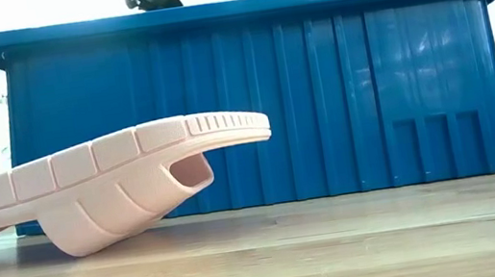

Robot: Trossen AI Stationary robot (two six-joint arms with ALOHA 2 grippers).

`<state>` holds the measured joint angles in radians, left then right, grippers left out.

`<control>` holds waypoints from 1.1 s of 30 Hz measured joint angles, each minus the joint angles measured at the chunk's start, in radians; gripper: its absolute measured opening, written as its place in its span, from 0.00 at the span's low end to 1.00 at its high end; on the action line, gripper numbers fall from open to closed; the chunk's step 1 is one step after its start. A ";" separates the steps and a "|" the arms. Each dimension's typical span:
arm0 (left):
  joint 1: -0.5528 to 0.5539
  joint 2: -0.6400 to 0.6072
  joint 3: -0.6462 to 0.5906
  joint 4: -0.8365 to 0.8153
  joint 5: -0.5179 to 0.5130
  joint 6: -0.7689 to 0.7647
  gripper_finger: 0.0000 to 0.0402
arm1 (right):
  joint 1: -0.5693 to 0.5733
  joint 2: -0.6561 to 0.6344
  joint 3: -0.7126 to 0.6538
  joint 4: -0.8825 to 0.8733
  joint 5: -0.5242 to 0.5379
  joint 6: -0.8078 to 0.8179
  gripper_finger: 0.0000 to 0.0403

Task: Pick and place slides into bin
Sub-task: Put the right pink slide into the bin

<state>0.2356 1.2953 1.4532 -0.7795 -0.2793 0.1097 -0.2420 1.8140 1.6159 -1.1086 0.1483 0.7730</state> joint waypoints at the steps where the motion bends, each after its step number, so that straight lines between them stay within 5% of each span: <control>1: 0.000 -0.001 0.000 0.000 0.000 0.000 0.46 | 0.000 -0.011 0.000 -0.005 0.011 -0.017 0.81; 6: 0.000 -0.002 0.000 0.001 0.000 0.000 0.46 | -0.001 -0.062 0.001 -0.064 0.053 -0.296 0.81; 15: 0.000 -0.002 0.000 0.006 -0.001 0.000 0.46 | -0.023 -0.079 -0.014 -0.140 0.296 -0.885 0.81; 33: 0.000 -0.002 0.000 0.016 -0.008 -0.001 0.46 | -0.091 -0.025 -0.135 0.031 0.270 -1.142 0.81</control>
<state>0.2356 1.2934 1.4532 -0.7635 -0.2874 0.1089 -0.3330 1.7887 1.4807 -1.0780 0.4180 -0.3694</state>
